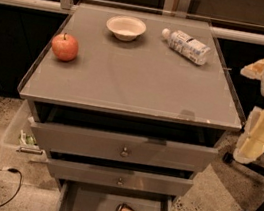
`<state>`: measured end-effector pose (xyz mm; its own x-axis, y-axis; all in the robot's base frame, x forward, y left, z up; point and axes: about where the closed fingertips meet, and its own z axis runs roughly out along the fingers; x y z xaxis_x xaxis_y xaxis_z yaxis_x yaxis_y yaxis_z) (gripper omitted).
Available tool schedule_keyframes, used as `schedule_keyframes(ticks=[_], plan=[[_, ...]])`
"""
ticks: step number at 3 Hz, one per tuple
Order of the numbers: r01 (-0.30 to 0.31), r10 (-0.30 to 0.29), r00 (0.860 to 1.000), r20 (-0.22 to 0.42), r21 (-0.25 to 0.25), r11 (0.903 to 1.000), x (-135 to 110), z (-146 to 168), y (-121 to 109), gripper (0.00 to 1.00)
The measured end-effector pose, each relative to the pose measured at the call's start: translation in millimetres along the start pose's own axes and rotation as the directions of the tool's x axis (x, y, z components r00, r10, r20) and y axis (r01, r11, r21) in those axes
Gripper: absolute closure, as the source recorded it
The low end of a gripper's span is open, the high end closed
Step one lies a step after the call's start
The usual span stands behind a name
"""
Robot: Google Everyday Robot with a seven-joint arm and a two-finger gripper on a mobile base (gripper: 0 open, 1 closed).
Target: Pick orange can from bottom drawer and place on counter
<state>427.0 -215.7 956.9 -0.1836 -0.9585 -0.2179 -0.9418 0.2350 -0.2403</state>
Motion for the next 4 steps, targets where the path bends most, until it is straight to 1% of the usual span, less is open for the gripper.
schedule_keyframes(ticks=[1,2,3,4], plan=[[0.034,-0.032,0.999,0.044,-0.066,0.9972,17,46,30,0.0],[0.1,-0.088,0.993,0.085,-0.15,0.9836,38,112,71,0.0],[0.098,-0.087,0.993,0.085,-0.148,0.9841,38,111,70,0.0],[0.077,-0.059,0.993,0.102,-0.183,0.9801,48,151,86,0.0]])
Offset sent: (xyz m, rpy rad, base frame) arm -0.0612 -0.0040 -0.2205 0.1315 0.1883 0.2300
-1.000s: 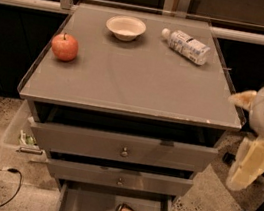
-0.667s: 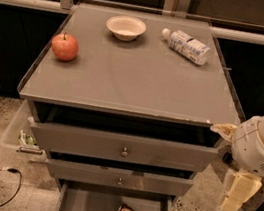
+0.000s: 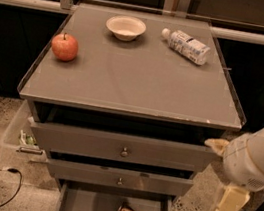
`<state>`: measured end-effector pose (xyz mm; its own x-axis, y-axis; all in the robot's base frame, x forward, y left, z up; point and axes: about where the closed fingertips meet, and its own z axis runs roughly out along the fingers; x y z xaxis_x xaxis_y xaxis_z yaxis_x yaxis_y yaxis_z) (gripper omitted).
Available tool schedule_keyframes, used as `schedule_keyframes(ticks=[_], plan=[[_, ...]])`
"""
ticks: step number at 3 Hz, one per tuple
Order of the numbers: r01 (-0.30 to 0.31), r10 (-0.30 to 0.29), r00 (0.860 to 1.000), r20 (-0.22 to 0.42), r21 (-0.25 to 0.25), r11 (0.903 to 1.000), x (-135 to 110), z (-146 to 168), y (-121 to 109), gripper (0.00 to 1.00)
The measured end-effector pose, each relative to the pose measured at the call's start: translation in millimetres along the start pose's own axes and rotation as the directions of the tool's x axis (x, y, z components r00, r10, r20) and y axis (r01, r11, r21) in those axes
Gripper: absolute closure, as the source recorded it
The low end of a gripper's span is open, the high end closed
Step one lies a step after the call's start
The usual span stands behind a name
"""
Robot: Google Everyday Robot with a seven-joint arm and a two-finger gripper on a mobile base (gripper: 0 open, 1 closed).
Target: Pick orange can from bottom drawer and place on counter
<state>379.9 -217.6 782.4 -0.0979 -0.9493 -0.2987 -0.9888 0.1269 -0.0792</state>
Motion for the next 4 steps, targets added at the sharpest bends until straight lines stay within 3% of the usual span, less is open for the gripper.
schedule_keyframes(ticks=[2,3,4], plan=[[-0.066,0.067,0.997,0.025,-0.058,0.9962,52,158,19,0.0],[-0.071,0.072,0.997,0.039,-0.021,0.9972,52,166,9,0.0],[-0.071,0.072,0.997,0.039,-0.021,0.9972,52,166,9,0.0]])
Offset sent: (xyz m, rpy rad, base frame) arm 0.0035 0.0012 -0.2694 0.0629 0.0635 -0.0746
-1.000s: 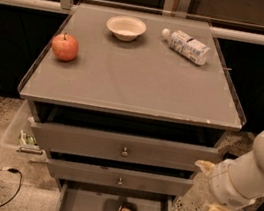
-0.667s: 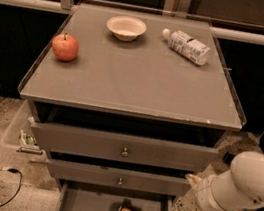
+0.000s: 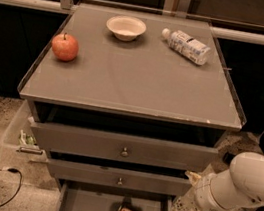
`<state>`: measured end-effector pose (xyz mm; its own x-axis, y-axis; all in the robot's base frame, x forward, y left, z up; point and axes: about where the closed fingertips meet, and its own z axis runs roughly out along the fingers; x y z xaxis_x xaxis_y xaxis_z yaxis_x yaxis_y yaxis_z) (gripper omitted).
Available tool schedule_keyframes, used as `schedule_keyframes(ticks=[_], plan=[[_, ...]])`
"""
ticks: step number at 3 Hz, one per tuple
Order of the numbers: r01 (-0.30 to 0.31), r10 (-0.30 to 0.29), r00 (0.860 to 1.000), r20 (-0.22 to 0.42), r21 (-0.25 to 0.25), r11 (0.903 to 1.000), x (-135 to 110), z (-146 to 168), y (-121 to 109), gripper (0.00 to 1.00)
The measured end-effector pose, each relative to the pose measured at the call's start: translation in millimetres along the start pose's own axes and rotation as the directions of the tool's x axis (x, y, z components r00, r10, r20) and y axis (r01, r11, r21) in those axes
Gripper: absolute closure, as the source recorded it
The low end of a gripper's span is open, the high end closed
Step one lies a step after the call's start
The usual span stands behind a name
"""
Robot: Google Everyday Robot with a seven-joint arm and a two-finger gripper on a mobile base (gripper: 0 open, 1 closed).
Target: Pick orange can from bottom drawer and place on counter
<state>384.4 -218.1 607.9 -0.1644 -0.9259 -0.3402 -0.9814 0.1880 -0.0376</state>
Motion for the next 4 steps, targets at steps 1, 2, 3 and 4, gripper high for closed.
schedule_keyframes(ticks=[1,2,3,4], plan=[[-0.021,0.022,0.999,0.033,-0.037,0.9991,3,25,2,0.0],[-0.037,0.043,0.997,0.069,-0.082,0.996,14,90,8,0.0],[-0.038,0.047,0.988,0.147,-0.067,0.997,27,150,2,0.0],[-0.041,0.056,0.986,0.156,-0.095,0.9946,27,164,11,0.0]])
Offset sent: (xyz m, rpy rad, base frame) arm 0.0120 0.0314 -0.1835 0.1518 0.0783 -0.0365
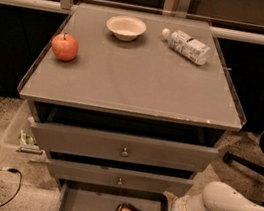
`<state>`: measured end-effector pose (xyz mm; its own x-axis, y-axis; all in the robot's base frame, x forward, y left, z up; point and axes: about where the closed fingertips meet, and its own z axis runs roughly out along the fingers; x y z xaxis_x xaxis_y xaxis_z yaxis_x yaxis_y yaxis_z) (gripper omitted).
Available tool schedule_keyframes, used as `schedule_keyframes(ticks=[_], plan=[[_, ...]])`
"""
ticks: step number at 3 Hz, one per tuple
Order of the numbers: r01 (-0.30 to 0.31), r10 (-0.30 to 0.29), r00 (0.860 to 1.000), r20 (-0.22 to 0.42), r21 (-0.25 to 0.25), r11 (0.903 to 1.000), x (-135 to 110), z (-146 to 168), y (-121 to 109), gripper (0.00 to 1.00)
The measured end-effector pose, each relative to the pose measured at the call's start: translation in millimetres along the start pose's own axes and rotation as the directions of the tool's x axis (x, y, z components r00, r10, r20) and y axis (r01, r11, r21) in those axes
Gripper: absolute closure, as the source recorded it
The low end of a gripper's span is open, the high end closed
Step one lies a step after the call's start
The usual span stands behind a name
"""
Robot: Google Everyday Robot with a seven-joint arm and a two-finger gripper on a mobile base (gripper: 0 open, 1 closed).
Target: Pick orange can from bottom drawer and place on counter
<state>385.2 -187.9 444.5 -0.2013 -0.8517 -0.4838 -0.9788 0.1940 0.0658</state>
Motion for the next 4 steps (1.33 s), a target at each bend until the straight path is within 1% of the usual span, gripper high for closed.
schedule_keyframes(ticks=[1,2,3,4], plan=[[0.0,0.0,1.0,0.0,0.0,1.0,0,0,0,0.0],[-0.006,0.006,1.0,0.03,0.0,1.0,13,35,-8,0.0],[0.005,-0.008,0.995,0.103,0.034,0.9994,34,90,-28,0.0],[0.028,-0.033,0.985,0.17,0.028,0.9992,49,143,-31,0.0]])
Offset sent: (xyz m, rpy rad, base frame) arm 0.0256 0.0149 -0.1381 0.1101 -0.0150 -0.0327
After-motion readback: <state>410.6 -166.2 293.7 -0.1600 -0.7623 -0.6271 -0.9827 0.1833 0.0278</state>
